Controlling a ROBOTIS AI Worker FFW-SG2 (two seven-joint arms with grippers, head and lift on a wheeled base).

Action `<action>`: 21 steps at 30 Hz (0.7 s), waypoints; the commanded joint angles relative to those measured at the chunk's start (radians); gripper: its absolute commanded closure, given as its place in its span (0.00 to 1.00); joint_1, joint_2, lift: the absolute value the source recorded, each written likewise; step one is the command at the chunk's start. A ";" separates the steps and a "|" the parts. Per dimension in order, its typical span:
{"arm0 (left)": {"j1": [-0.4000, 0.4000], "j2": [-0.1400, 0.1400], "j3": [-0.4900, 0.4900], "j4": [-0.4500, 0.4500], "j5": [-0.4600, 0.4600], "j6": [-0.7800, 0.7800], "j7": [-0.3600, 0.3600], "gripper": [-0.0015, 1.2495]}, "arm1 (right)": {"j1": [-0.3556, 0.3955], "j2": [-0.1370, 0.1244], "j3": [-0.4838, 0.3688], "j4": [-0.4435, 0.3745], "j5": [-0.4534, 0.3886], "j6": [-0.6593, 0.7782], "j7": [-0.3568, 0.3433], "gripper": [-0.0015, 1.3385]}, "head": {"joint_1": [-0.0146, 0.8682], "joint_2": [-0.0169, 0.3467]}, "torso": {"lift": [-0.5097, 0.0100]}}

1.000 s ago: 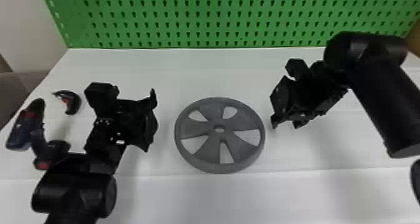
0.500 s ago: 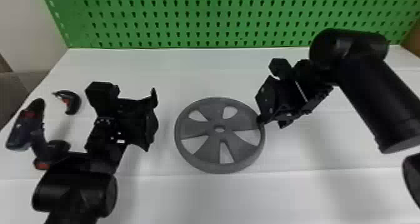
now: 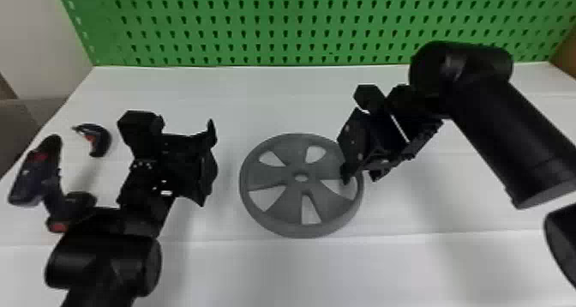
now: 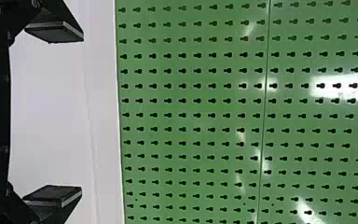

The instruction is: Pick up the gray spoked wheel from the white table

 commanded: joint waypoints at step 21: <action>0.003 0.000 -0.009 0.000 -0.008 0.016 0.000 0.10 | -0.044 0.074 -0.057 0.046 0.181 0.001 0.000 0.38 | 0.89 0.14 | 0.77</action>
